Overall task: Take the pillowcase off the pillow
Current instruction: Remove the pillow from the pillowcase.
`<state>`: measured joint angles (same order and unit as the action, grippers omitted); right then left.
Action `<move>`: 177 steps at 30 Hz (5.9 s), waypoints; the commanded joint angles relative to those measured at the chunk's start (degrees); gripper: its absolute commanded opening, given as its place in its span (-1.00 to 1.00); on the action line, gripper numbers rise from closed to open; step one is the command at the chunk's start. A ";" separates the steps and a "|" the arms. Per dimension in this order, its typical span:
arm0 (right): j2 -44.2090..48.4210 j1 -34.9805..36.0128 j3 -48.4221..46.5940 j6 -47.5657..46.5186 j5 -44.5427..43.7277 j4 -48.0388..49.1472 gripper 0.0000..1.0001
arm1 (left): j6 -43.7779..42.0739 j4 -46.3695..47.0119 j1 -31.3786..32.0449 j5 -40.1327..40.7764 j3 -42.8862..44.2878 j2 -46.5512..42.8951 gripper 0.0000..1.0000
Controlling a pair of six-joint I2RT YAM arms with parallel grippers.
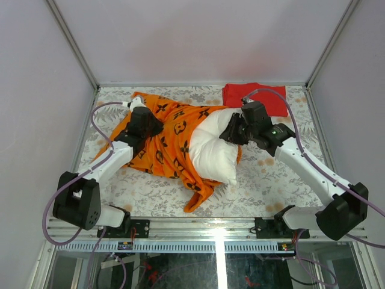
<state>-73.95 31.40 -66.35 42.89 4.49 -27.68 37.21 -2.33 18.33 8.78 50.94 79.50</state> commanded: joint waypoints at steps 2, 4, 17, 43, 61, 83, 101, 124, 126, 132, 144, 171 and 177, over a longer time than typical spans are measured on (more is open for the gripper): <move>2.31 0.91 -0.94 -3.66 3.46 -1.37 -1.00 | -2.98 -3.02 -6.62 -7.10 -3.79 1.00 -1.00; 7.61 0.86 4.51 -0.08 1.85 2.40 -1.00 | -2.16 -2.84 -10.13 -10.44 -4.87 0.68 -1.00; 17.50 -10.83 1.33 -1.08 8.25 -4.93 -1.00 | 1.02 -0.29 -21.13 -14.79 -6.83 3.77 -1.00; 3.99 -31.29 13.70 13.80 34.51 26.21 -1.00 | 5.93 -12.28 -19.22 6.91 -18.79 -26.30 1.00; 8.51 -35.52 13.52 12.22 37.28 23.88 -1.00 | 5.04 -3.61 -27.13 0.38 -15.54 -8.77 -1.00; 15.17 -51.89 20.03 25.25 39.33 40.41 -1.00 | 6.01 2.63 -33.03 -3.00 -21.29 -21.34 0.46; 18.23 -39.76 20.43 15.03 31.49 29.52 -1.00 | -10.89 -2.62 29.58 28.93 7.59 -0.07 1.00; 18.67 -39.83 19.55 12.93 31.40 27.40 -1.00 | -2.38 -7.57 -4.54 12.09 -7.43 -15.41 -1.00; 18.52 -39.83 19.71 13.07 31.35 27.73 -1.00 | -2.17 -7.73 -5.70 11.70 -8.38 -17.46 -1.00; 17.70 -39.83 20.22 12.58 31.72 27.98 -1.00 | -3.45 -6.41 -5.62 6.09 -7.96 -21.52 0.71; 15.81 -36.12 19.17 7.72 31.65 24.70 -1.00 | -5.05 -10.36 3.61 9.23 3.30 -24.76 1.00; 19.63 -29.20 16.33 -0.01 31.16 17.00 -1.00 | -17.86 -21.31 18.55 13.09 52.36 34.23 -0.22; 20.20 -29.27 13.34 -3.47 27.75 13.81 -1.00 | -13.77 -18.51 9.65 7.96 40.64 25.21 -1.00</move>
<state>-55.99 1.89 -46.89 42.96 32.51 -14.52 21.96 -19.49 35.73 17.10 98.78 111.11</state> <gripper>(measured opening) 0.311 0.025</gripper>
